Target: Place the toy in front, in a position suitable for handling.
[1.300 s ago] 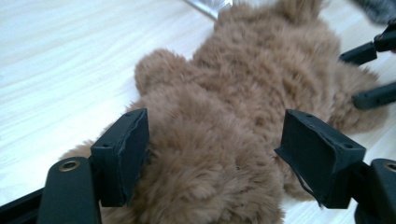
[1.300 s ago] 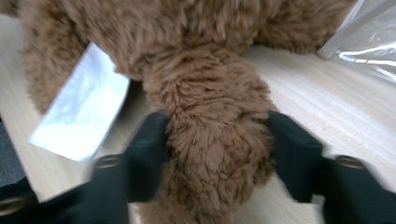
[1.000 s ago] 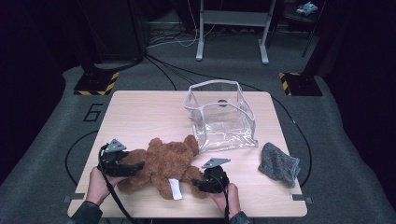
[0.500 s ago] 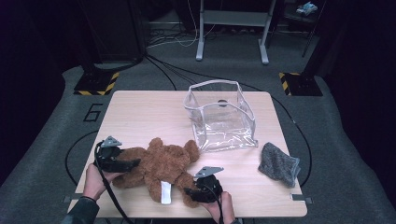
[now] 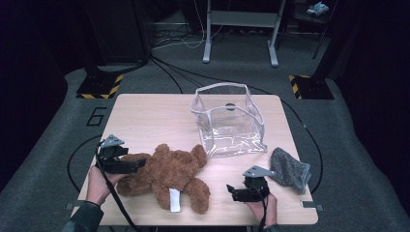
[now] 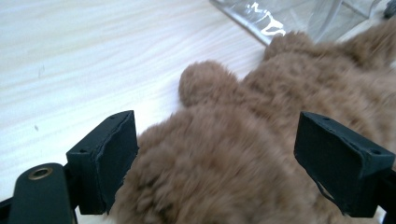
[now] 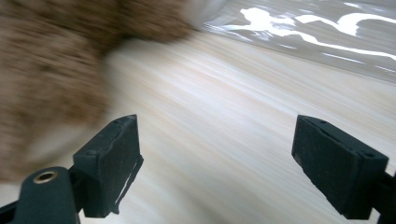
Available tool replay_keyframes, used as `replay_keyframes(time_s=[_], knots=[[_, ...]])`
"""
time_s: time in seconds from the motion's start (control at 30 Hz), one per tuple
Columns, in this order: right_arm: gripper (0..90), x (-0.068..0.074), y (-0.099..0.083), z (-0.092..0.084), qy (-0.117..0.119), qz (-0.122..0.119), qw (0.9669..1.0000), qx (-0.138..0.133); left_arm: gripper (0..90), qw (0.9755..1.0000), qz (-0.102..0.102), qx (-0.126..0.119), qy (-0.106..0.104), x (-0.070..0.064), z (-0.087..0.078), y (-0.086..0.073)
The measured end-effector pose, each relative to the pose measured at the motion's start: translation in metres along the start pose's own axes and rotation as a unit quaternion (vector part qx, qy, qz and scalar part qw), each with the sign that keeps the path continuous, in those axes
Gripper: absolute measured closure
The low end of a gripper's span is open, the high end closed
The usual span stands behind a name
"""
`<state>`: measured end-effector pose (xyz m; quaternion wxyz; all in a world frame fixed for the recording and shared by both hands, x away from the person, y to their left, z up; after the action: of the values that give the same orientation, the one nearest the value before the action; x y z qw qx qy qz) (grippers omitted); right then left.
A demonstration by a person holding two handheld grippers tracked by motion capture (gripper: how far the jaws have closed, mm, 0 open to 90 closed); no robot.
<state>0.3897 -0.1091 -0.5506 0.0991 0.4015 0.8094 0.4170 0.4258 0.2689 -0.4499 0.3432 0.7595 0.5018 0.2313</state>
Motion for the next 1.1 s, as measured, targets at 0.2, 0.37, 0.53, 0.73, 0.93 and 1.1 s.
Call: replay_keyframes(time_s=[0.2,0.37,0.53,0.73,0.93,1.1], knots=[[13.3,-0.032,-0.020,-0.010,-0.041,0.012,0.9991,0.007,11.9,0.9999,0.011,-0.013,-0.002,-0.015,0.001,0.029],[10.9,-0.044,-0.027,-0.007,-0.065,-0.008,0.9977,0.020,8.6,0.9998,0.010,-0.014,0.000,-0.025,0.012,0.049],[0.0,-0.048,-0.032,-0.005,-0.056,-0.001,0.9982,0.020,6.5,0.9998,0.018,-0.008,-0.002,-0.035,0.025,0.064],[0.0,-0.051,-0.036,0.000,-0.042,0.001,0.9986,0.032,3.8,0.9994,0.032,-0.006,-0.008,-0.052,0.040,0.086],[0.0,-0.050,-0.036,0.001,-0.039,-0.005,0.9987,0.033,3.8,0.9993,0.030,-0.016,-0.018,-0.070,0.053,0.107],[0.0,-0.050,-0.035,0.001,-0.037,-0.002,0.9988,0.033,10.3,0.9987,0.038,-0.030,-0.017,-0.081,0.061,0.129]])
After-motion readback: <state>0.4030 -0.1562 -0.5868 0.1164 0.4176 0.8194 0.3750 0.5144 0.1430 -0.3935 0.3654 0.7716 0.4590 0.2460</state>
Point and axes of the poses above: each handheld gripper's, and its own axes: z roughly forward along the jaws, y roughly out of its top, x roughly to its left, the point moved 8 cm from there along z, roughly forward along the jaws, and after that the axes turned 10 degrees about y, right-handed, at the moved point
